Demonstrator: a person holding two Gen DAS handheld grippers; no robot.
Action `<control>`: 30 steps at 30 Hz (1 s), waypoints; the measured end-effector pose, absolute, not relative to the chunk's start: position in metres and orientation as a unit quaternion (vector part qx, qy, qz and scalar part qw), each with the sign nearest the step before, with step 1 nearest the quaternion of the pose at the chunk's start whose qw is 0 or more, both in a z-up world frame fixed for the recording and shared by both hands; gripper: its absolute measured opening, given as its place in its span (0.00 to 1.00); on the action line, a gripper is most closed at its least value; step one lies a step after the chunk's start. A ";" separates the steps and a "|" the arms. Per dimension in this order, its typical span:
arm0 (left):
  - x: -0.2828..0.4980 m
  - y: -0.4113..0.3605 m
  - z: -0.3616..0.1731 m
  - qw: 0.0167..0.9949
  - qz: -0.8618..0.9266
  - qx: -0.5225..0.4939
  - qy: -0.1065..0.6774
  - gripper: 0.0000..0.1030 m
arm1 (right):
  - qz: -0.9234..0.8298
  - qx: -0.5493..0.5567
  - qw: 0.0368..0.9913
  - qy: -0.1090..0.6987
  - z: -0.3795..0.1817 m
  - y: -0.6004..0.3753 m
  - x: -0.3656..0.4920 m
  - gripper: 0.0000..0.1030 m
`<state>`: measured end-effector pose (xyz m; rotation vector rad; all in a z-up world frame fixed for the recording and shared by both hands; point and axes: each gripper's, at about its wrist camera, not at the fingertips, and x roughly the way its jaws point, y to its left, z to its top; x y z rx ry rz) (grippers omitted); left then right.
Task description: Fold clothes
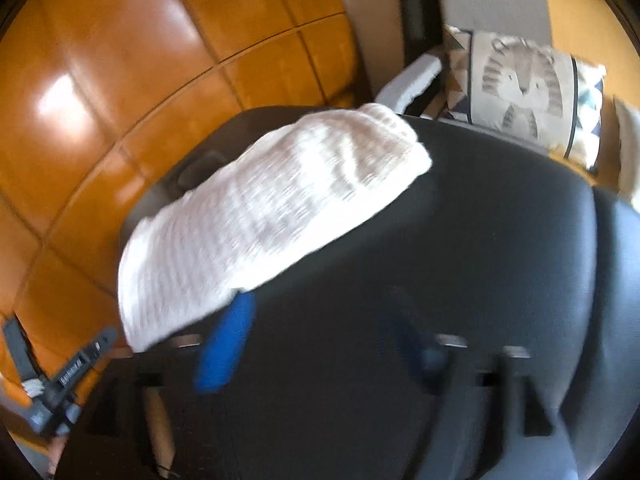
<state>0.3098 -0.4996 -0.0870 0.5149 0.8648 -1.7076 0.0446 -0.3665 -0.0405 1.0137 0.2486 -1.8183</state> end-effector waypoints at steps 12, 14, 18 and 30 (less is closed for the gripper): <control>0.303 -0.475 -0.041 0.584 -0.706 0.267 0.298 0.33 | -0.791 0.295 0.506 0.178 0.001 -0.378 0.134 1.00; 0.306 -0.473 -0.039 0.585 -0.707 0.265 0.296 0.33 | -0.789 0.297 0.503 0.192 -0.003 -0.381 0.137 1.00; 0.309 -0.474 -0.037 0.578 -0.712 0.258 0.305 0.33 | -0.794 0.303 0.489 0.194 -0.007 -0.382 0.137 1.00; 0.304 -0.464 -0.027 0.577 -0.717 0.257 0.295 0.33 | -0.801 0.296 0.479 0.203 -0.004 -0.381 0.143 1.00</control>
